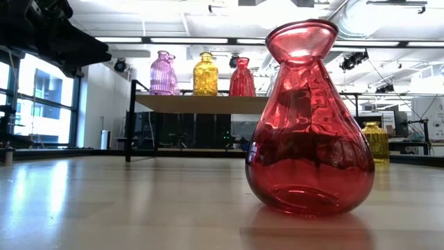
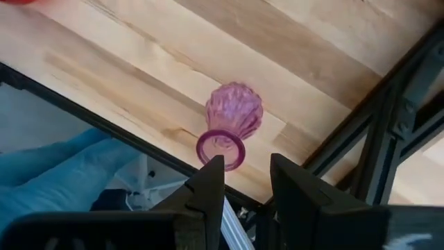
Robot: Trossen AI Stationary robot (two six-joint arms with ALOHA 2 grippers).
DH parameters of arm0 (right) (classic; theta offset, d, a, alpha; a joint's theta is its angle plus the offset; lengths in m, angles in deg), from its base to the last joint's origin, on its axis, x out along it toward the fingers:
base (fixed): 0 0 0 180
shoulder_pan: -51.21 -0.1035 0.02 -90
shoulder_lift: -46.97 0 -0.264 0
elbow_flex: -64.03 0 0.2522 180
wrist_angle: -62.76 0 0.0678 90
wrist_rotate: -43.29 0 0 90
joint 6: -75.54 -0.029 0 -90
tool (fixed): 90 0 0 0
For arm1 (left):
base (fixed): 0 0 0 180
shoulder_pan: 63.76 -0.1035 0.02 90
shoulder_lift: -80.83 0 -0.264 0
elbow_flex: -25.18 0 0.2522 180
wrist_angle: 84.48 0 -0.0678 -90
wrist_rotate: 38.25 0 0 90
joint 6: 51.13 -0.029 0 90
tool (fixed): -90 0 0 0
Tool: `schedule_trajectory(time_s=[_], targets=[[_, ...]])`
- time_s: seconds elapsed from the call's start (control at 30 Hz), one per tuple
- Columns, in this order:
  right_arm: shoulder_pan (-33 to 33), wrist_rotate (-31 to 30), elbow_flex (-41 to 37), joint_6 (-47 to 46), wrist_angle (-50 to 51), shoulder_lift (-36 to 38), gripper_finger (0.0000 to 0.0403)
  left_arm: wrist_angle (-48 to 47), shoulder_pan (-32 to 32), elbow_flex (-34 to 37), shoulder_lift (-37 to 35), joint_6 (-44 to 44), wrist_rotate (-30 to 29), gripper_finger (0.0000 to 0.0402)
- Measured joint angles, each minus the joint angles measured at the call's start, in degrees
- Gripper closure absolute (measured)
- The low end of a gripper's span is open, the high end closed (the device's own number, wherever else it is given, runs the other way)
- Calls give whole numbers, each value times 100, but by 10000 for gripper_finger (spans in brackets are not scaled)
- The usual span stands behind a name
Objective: Sort vases onto shelf
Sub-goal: Put the purple vase on the shelf and align it with the other purple vases
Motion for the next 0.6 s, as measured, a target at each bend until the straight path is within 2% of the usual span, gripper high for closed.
schedule_trajectory(time_s=[0.27,0.6], targets=[[-342,-1,0,-299,-430,-453,304,0,0,0,1,0,0,280],[-363,-2,-2,-260,-444,-900,304,4,0,0,0,0,0,280]])
